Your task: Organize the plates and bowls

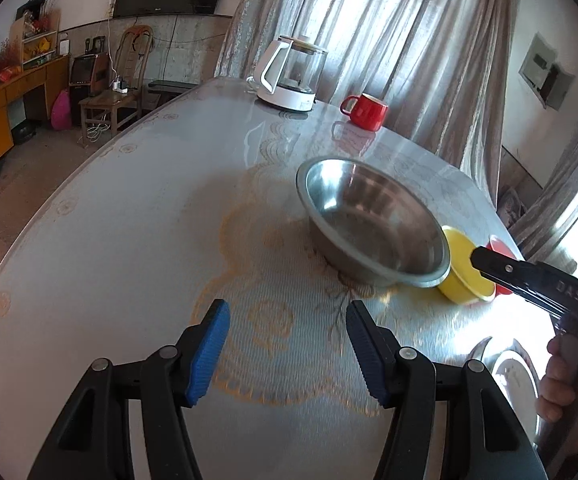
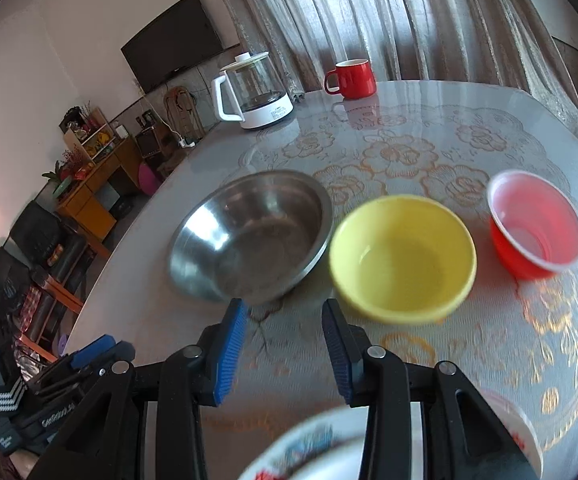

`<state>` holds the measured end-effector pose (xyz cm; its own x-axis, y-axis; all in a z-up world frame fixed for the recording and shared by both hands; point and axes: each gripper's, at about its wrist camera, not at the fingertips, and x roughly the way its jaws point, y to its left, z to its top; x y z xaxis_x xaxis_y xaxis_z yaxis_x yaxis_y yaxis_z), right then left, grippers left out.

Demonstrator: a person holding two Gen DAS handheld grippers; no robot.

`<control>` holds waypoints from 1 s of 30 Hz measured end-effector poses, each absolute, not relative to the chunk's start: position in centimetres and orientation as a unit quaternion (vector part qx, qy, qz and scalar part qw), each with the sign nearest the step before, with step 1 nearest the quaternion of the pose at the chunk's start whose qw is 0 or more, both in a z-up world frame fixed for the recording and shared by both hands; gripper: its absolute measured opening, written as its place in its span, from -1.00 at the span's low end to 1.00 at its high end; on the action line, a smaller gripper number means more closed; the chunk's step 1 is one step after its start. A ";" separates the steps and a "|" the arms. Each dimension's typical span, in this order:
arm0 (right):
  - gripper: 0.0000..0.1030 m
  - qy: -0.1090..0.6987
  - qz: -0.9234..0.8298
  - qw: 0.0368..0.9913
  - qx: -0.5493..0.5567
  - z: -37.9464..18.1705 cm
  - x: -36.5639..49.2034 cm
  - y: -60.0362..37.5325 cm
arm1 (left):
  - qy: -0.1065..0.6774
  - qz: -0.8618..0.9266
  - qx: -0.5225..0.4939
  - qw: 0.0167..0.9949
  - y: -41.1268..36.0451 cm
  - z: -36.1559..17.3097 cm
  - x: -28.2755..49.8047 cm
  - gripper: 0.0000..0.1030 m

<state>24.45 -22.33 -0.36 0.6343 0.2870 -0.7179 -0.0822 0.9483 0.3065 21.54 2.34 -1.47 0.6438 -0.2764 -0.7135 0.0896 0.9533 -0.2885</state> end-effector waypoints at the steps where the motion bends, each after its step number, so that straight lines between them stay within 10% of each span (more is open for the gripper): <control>1: -0.24 0.415 0.099 0.896 0.122 -0.3 25.5 -22.4 | 0.409 -0.102 -0.117 0.899 2.2 -1.4 22.1 0.19; 30: -0.41 0.464 0.122 0.876 0.040 -3.5 35.2 -19.0 | 0.409 -0.122 -0.099 0.899 0.8 -2.7 25.2 -0.37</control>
<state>35.17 -19.00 -3.48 0.5396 0.2501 -0.8039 -0.1764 0.9672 0.1826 25.18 0.81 -2.73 0.6353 -0.2994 -0.7119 0.1378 0.9510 -0.2769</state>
